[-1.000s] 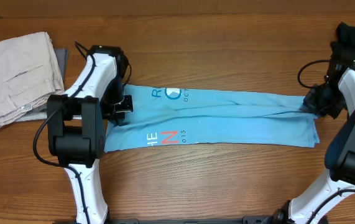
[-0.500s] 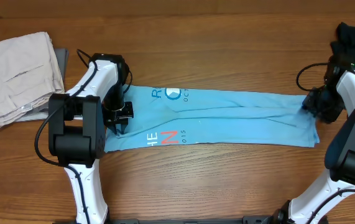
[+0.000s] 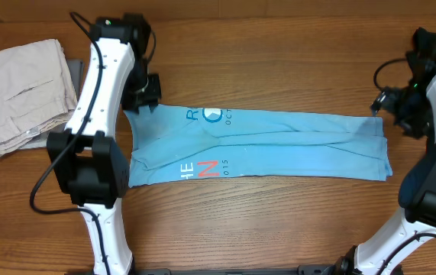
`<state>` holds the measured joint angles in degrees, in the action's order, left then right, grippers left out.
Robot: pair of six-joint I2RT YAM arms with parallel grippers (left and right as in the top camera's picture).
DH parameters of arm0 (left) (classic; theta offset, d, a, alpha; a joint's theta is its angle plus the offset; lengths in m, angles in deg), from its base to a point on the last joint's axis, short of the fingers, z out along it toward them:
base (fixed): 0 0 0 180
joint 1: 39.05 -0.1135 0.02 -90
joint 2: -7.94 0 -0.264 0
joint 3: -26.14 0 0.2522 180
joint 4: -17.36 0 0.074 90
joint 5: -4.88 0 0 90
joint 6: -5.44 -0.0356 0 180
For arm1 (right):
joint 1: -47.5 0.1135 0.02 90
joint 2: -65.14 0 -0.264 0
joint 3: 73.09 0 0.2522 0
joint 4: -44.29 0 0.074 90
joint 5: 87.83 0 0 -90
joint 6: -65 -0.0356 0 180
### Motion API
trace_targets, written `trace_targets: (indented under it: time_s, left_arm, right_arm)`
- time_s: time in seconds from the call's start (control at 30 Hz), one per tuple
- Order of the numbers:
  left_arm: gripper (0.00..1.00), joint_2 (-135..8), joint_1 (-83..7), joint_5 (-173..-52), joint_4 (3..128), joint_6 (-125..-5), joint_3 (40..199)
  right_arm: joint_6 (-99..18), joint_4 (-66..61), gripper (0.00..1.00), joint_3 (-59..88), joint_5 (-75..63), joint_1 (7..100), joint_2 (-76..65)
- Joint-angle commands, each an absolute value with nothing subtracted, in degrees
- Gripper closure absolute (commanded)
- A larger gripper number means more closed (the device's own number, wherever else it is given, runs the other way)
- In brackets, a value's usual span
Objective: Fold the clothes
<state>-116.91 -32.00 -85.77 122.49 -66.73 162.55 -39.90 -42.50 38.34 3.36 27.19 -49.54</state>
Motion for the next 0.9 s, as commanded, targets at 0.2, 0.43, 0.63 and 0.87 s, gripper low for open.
trace_targets:
  time_s: [0.2, 0.43, 0.63, 0.87]
  left_arm:
    - [0.96, -116.26, -27.11, -91.17, 120.98, -67.24, 156.69]
    - [0.96, -116.26, -25.09, -91.34, 115.50, -67.39, 141.98]
    - [0.96, -116.26, -25.07, -92.65, 110.38, -67.15, 134.15]
    - [0.96, -116.26, -25.07, -92.59, 101.58, -66.51, 125.72]
  right_arm:
    - [-36.97, -45.71, 0.96, 37.20, -12.92, 32.34, -48.68]
    - [-36.92, -41.08, 0.96, 28.24, -12.92, 39.43, -48.77]
    - [-36.55, -31.99, 0.96, 20.42, -11.94, 44.34, -48.84]
    - [-36.55, -22.68, 0.96, 13.18, -8.95, 47.10, -48.88]
